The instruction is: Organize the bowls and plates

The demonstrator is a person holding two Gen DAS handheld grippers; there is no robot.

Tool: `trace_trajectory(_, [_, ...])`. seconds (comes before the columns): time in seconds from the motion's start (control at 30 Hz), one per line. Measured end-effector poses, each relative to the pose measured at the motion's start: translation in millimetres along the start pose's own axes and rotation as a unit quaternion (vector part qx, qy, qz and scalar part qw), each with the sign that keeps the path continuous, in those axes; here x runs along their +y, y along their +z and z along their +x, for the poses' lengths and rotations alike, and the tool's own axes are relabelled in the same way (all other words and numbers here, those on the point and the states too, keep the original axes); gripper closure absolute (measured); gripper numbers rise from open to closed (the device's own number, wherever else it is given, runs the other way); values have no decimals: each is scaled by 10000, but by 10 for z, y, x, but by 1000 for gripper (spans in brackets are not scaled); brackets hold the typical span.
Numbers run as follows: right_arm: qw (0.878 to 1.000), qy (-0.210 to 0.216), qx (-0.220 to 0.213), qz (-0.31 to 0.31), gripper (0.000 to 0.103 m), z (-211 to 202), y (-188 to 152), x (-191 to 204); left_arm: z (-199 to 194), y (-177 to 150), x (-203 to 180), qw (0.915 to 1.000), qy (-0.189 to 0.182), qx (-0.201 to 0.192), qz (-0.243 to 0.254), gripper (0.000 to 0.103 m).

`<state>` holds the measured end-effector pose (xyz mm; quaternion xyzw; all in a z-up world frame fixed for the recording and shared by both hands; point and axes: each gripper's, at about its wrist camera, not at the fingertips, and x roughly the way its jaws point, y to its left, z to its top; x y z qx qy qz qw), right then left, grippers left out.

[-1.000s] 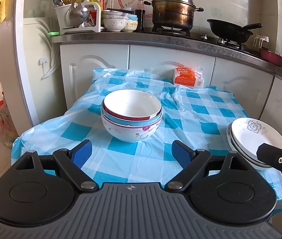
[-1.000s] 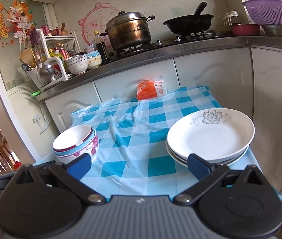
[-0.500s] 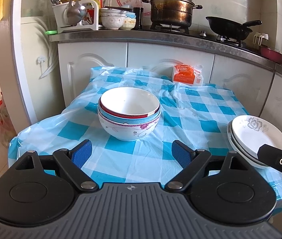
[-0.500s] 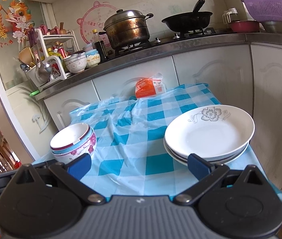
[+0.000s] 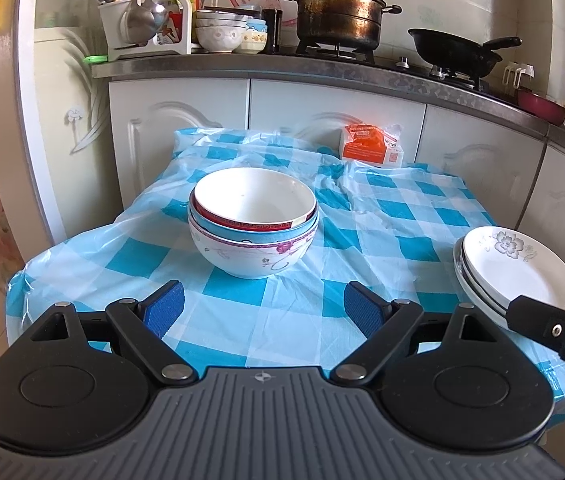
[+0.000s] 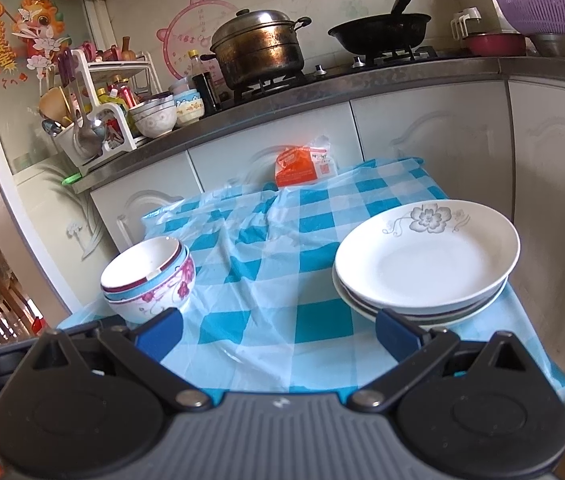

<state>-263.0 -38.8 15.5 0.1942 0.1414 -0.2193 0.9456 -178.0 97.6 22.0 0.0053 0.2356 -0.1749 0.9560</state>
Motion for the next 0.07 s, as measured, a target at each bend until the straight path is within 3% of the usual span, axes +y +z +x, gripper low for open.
trace_trajectory(0.07, [10000, 20, 23, -27, 1, 24, -8, 10, 10, 14, 48, 9999, 31, -29, -116, 0])
